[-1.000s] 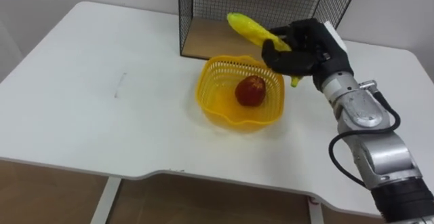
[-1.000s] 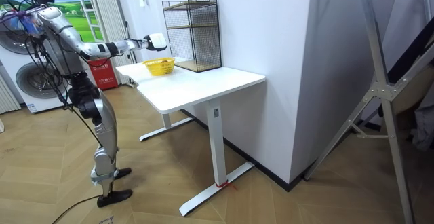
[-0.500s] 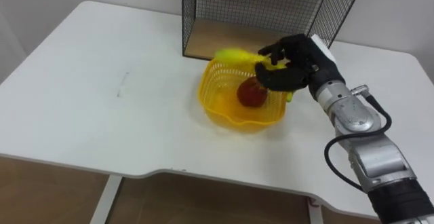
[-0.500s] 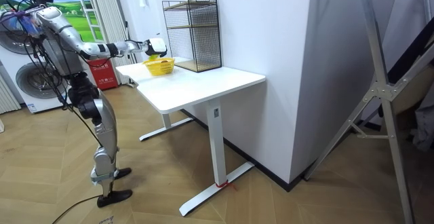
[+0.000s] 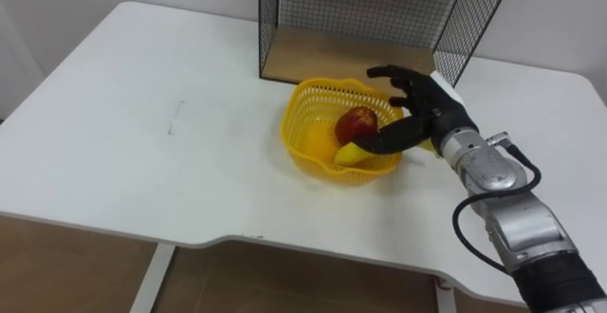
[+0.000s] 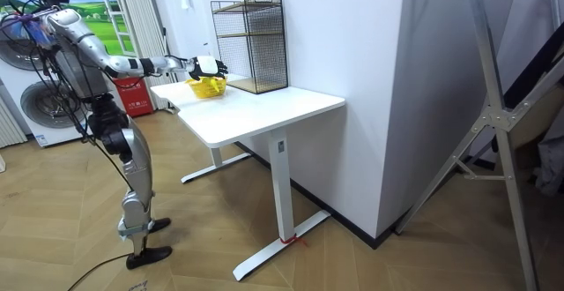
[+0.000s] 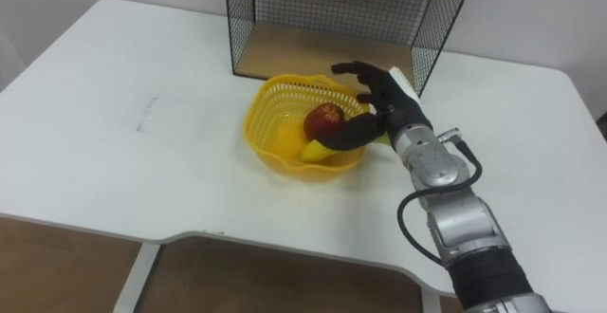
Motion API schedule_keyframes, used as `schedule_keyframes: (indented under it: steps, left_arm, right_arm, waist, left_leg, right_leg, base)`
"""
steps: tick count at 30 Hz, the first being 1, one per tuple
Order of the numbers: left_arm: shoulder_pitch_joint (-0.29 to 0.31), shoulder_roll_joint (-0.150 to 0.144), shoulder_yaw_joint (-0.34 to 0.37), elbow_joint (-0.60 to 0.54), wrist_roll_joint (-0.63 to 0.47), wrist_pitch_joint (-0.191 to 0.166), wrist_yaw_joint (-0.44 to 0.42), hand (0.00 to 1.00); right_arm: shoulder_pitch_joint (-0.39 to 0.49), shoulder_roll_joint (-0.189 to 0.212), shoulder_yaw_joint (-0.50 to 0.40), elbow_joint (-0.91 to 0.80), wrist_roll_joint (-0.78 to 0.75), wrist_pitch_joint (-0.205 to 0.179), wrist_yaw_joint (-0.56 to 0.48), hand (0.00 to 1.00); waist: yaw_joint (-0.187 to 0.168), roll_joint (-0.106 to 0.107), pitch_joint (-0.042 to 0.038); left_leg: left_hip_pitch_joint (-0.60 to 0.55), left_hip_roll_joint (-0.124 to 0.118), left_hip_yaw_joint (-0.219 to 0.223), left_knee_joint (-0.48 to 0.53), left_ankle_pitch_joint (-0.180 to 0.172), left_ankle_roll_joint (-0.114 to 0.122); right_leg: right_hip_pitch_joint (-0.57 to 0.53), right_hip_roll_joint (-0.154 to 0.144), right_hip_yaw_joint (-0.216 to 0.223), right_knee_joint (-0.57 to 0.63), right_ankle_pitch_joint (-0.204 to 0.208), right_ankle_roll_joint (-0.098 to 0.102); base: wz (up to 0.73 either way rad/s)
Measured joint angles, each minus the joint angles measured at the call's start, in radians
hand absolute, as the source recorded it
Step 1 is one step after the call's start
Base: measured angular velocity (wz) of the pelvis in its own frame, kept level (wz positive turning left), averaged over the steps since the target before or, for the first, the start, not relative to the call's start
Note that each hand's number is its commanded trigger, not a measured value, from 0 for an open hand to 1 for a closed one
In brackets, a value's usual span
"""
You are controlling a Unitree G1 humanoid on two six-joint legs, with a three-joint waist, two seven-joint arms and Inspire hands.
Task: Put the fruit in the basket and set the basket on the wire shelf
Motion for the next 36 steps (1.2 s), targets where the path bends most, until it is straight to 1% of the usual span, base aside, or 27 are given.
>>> schedule_keyframes:
  steps: [6, 9, 14, 17, 20, 24, 28, 32, 36]
  left_arm:
    - [-0.001, 0.000, -0.001, 0.003, 0.000, 0.000, 0.000, 0.00]
    - [-0.001, 0.000, -0.001, 0.004, 0.000, 0.001, 0.000, 0.00]
    - [0.002, 0.000, 0.001, 0.004, 0.001, 0.011, 0.000, 0.00]
    - [-0.001, 0.000, 0.001, 0.004, 0.001, 0.011, 0.000, 0.00]
    - [-0.001, 0.000, 0.002, 0.004, 0.003, 0.012, 0.000, 0.00]
    - [0.000, 0.000, 0.001, 0.004, 0.002, 0.014, 0.000, 0.00]
    - [0.005, 0.002, 0.000, -0.005, 0.000, 0.013, 0.001, 0.00]
    - [0.009, 0.001, -0.004, -0.007, 0.000, 0.007, 0.006, 0.00]
    - [0.007, -0.001, -0.020, -0.007, 0.000, 0.005, 0.007, 0.00]
  right_arm:
    - [0.000, 0.000, 0.000, 0.000, 0.003, 0.000, -0.006, 0.00]
    - [0.000, 0.000, 0.000, 0.000, 0.003, 0.000, -0.006, 0.00]
    - [0.002, 0.000, 0.000, 0.000, 0.009, 0.000, -0.009, 0.00]
    - [0.003, 0.000, 0.000, 0.000, 0.010, 0.000, -0.016, 0.00]
    - [0.005, 0.000, 0.000, 0.000, 0.010, 0.000, -0.016, 0.00]
    - [0.005, 0.000, 0.000, 0.000, 0.036, 0.000, -0.016, 0.00]
    - [0.005, 0.000, -0.001, 0.000, 0.156, 0.000, -0.014, 0.00]
    - [0.004, 0.000, -0.001, -0.009, 0.239, 0.000, -0.013, 0.00]
    - [0.004, 0.004, -0.001, -0.068, 0.270, 0.000, 0.004, 0.00]
  waist:
    - [-0.001, 0.000, -0.0002]
    - [-0.001, 0.002, -0.0016]
    - [-0.006, 0.013, -0.0099]
    - [-0.006, 0.015, -0.0113]
    - [-0.010, 0.012, -0.0129]
    - [-0.020, 0.012, -0.0123]
    - [-0.027, 0.010, -0.0089]
    - [-0.024, 0.010, -0.0063]
    - [-0.025, 0.013, -0.0031]
  left_leg:
    - [-0.002, 0.000, 0.000, -0.001, 0.000, 0.000]
    - [-0.002, 0.000, 0.000, -0.001, 0.000, 0.000]
    - [0.006, -0.002, 0.001, -0.003, 0.000, 0.000]
    - [0.008, -0.002, 0.002, -0.008, 0.000, 0.000]
    - [0.011, -0.003, 0.001, -0.010, 0.001, -0.001]
    - [0.012, -0.003, 0.000, -0.010, 0.001, -0.001]
    - [0.011, -0.003, 0.000, -0.010, 0.001, -0.001]
    - [0.010, -0.003, 0.000, -0.008, 0.001, -0.001]
    - [0.008, -0.003, 0.001, -0.007, 0.001, -0.001]
  right_leg:
    - [0.003, 0.000, -0.001, 0.000, 0.000, 0.000]
    - [0.003, 0.000, -0.002, 0.000, 0.000, 0.000]
    - [0.010, 0.001, -0.001, 0.000, 0.000, 0.000]
    - [0.011, 0.002, 0.000, 0.000, 0.000, 0.000]
    - [0.013, 0.002, 0.000, 0.000, 0.000, 0.000]
    - [0.015, 0.002, 0.000, -0.001, 0.000, 0.000]
    - [0.015, 0.002, -0.001, -0.001, 0.000, 0.000]
    - [0.014, 0.002, 0.000, 0.000, 0.000, 0.000]
    - [0.013, 0.003, 0.000, 0.000, 0.000, 0.000]
  base:
    - [0.00]
    - [0.00]
    - [0.00]
    - [0.00]
    - [0.00]
    - [0.00]
    - [0.00]
    - [0.00]
    - [0.00]
